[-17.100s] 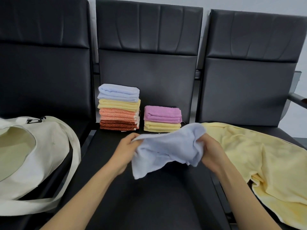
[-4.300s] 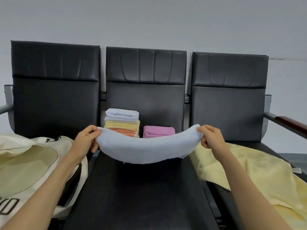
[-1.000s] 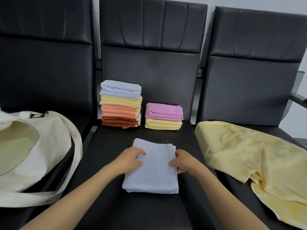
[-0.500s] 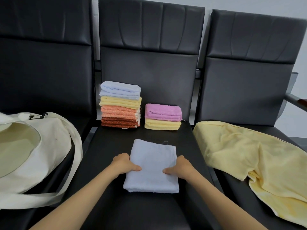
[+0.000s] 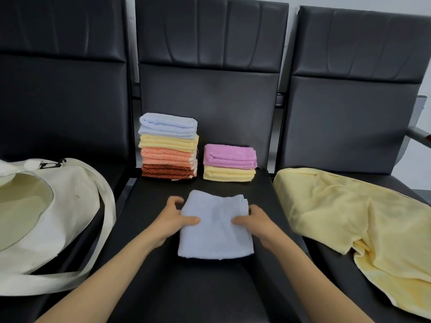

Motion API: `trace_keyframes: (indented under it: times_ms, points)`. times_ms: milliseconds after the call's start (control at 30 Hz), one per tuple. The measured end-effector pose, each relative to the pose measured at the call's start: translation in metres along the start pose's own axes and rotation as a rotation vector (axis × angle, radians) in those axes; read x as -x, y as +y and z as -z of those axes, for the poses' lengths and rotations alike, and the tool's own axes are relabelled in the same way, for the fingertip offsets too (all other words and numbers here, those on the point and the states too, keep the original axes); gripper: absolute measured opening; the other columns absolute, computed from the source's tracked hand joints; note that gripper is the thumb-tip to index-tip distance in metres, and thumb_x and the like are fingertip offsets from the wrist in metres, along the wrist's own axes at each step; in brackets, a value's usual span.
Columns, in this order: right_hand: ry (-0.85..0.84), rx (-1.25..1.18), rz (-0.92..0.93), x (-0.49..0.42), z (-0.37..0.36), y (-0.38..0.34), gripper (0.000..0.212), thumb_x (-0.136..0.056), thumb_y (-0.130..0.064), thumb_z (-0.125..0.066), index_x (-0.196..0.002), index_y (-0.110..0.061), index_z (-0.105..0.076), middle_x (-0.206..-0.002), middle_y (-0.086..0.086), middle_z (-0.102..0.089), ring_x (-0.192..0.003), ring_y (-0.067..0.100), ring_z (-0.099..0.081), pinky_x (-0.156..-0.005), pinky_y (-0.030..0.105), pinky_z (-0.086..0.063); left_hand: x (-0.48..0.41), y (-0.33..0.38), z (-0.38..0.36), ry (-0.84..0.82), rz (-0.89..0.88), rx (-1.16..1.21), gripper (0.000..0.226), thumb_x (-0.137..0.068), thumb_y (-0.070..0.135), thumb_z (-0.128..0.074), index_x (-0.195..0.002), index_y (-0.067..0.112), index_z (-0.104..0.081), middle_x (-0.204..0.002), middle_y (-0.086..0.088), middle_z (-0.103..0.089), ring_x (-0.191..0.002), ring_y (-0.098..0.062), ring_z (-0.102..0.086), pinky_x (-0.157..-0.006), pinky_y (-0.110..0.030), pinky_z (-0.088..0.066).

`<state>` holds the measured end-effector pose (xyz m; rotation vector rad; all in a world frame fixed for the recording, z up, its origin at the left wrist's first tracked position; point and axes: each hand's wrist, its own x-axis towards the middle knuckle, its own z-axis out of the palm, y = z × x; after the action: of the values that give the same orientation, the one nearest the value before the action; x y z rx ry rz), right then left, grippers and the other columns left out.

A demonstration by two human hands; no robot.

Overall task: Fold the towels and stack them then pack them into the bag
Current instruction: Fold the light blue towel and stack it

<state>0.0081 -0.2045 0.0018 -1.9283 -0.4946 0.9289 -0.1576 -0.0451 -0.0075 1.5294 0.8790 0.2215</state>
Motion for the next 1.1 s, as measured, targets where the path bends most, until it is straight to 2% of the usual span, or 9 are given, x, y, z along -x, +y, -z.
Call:
trace_keyframes:
  times_ms: [100,167,267,400,500,600,800,933,1100]
  points:
    - [-0.049,-0.217,0.147,-0.003,0.014,-0.006,0.076,-0.083,-0.005,-0.070,-0.135,-0.039,-0.026,-0.116,0.012,-0.062,-0.102,0.023,-0.064,-0.081,0.030,-0.052,0.004,0.006,0.011,-0.085,-0.098,0.154,0.061,-0.079,0.005,-0.075,-0.125,0.034,-0.047,-0.120,-0.006,-0.064,-0.106,-0.016,-0.064,-0.083,-0.027,-0.052]
    - [-0.103,-0.244,0.246,0.000,0.019,-0.009,0.065,-0.086,-0.002,-0.066,-0.132,-0.038,-0.040,-0.118,0.011,-0.062,-0.108,0.024,-0.063,-0.084,0.030,-0.053,0.006,0.008,0.015,-0.121,-0.139,0.160,0.054,-0.078,0.002,-0.074,-0.119,0.033,-0.060,-0.127,-0.003,-0.059,-0.113,-0.015,-0.060,-0.091,-0.030,-0.052]
    - [-0.134,-0.198,0.332,0.004,0.022,-0.013,0.044,-0.085,0.001,-0.065,-0.117,-0.028,-0.062,-0.124,0.004,-0.055,-0.110,0.019,-0.057,-0.081,0.025,-0.052,0.006,0.007,0.013,-0.054,-0.236,0.084,0.061,-0.076,-0.003,-0.074,-0.121,0.035,-0.059,-0.129,0.003,-0.057,-0.112,-0.010,-0.059,-0.087,-0.022,-0.053]
    - [-0.116,-0.164,0.387,0.002,0.021,-0.011,0.051,-0.076,0.003,-0.073,-0.112,-0.033,-0.066,-0.127,0.001,-0.053,-0.113,0.021,-0.056,-0.092,0.034,-0.054,0.006,0.005,0.009,0.108,-0.353,-0.164,0.074,-0.076,0.005,-0.077,-0.132,0.043,-0.047,-0.120,0.008,-0.062,-0.105,-0.013,-0.063,-0.095,-0.031,-0.052]
    - [-0.081,0.012,0.435,0.003,0.023,-0.012,0.055,-0.075,-0.002,-0.075,-0.115,-0.039,-0.062,-0.126,-0.004,-0.051,-0.112,0.017,-0.052,-0.096,0.035,-0.050,0.008,0.006,0.008,0.087,-0.359,-0.212,0.076,-0.075,0.009,-0.078,-0.132,0.047,-0.045,-0.122,0.009,-0.059,-0.108,-0.012,-0.060,-0.097,-0.034,-0.050]
    - [-0.053,0.191,0.443,0.004,0.024,-0.011,0.057,-0.075,-0.006,-0.074,-0.120,-0.038,-0.057,-0.126,-0.004,-0.048,-0.113,0.016,-0.049,-0.095,0.032,-0.046,0.011,0.007,0.006,0.117,-0.382,-0.322,0.075,-0.075,0.011,-0.078,-0.138,0.037,-0.046,-0.129,0.014,-0.049,-0.117,-0.008,-0.050,-0.101,-0.032,-0.045]
    - [0.194,0.450,0.523,0.005,0.016,-0.009,0.052,-0.078,-0.011,-0.070,-0.125,-0.028,-0.053,-0.112,-0.001,-0.055,-0.099,0.012,-0.053,-0.078,0.015,-0.039,0.017,0.013,-0.007,0.289,-0.536,-0.506,0.051,-0.081,0.012,-0.072,-0.127,0.023,-0.055,-0.114,0.011,-0.051,-0.103,-0.005,-0.047,-0.076,-0.009,-0.037]
    - [0.289,0.496,0.575,0.004,0.016,-0.010,0.040,-0.078,-0.016,-0.072,-0.115,-0.024,-0.058,-0.103,-0.003,-0.060,-0.089,0.008,-0.055,-0.068,0.008,-0.039,0.016,0.013,-0.008,0.333,-0.581,-0.617,0.041,-0.079,0.008,-0.066,-0.116,0.022,-0.057,-0.101,0.005,-0.053,-0.098,-0.012,-0.050,-0.078,-0.024,-0.041]
    - [0.304,0.546,0.614,0.007,0.015,-0.012,0.034,-0.077,-0.017,-0.073,-0.108,-0.020,-0.059,-0.097,-0.002,-0.059,-0.086,0.011,-0.055,-0.070,0.016,-0.044,0.016,0.019,-0.005,0.352,-0.571,-0.655,0.034,-0.075,0.008,-0.066,-0.104,0.022,-0.057,-0.096,0.006,-0.054,-0.092,-0.012,-0.050,-0.070,-0.023,-0.039]
